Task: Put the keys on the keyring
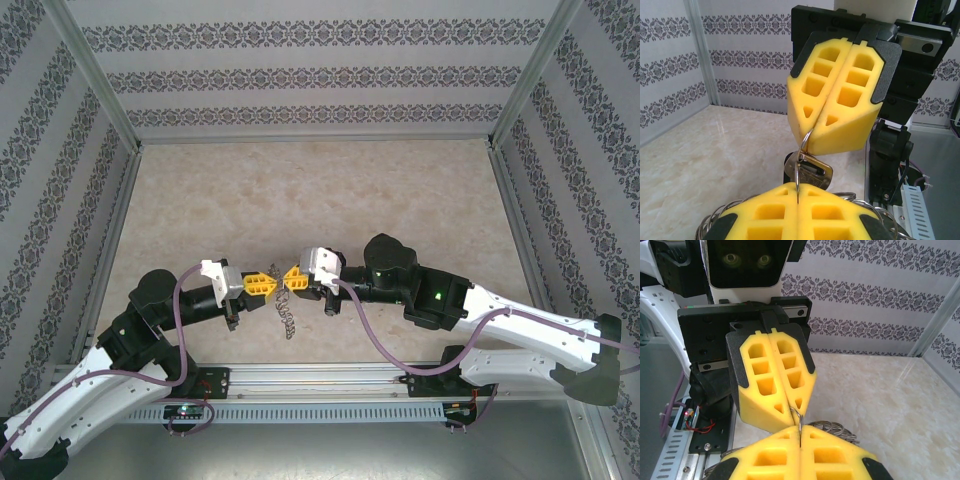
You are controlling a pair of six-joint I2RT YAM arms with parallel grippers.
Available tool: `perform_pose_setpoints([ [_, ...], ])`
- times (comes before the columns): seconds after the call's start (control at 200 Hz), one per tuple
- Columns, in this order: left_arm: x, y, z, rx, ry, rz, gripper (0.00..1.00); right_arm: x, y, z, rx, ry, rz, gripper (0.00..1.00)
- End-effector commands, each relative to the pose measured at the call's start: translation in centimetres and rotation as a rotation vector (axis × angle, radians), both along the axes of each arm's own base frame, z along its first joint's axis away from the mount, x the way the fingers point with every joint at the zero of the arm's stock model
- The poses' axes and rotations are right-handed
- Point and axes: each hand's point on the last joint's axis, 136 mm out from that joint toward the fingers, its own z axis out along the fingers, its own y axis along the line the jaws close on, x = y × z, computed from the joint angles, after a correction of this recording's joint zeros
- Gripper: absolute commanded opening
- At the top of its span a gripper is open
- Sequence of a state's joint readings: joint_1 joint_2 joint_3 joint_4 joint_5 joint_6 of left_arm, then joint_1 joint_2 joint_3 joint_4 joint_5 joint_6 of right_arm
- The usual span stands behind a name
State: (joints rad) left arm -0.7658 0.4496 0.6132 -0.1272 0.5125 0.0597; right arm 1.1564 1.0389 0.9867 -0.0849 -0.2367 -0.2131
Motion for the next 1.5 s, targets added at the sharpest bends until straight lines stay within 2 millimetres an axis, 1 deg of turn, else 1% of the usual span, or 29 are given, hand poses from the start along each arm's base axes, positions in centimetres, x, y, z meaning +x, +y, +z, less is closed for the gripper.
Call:
perform_pose_setpoints([
  [0.0, -1.1, 0.3, 3.8, -0.094, -0.095, -0.030, 0.00, -0.8, 0.1, -1.1, -0.049, 0.020, 0.040, 0.00],
  [0.644, -1.2, 0.3, 3.9, -0.095, -0.099, -0.036, 0.00, -1.1, -0.2, -1.3, -0.062, 0.015, 0.051, 0.00],
  [1.004, -1.3, 0.4, 3.9, -0.095, -0.099, -0.037, 0.00, -0.9, -0.1, -0.6, -0.041, 0.008, 0.051, 0.00],
  [1.314, -1.4, 0.4, 3.8, -0.091, -0.097, -0.041, 0.00, -1.2, -0.9, 1.1, 0.033, -0.013, 0.050, 0.00],
  [1.499, -1.4, 0.3, 3.8, -0.094, -0.098, -0.045, 0.00, -1.2, -0.7, 1.5, 0.046, -0.022, 0.051, 0.00],
])
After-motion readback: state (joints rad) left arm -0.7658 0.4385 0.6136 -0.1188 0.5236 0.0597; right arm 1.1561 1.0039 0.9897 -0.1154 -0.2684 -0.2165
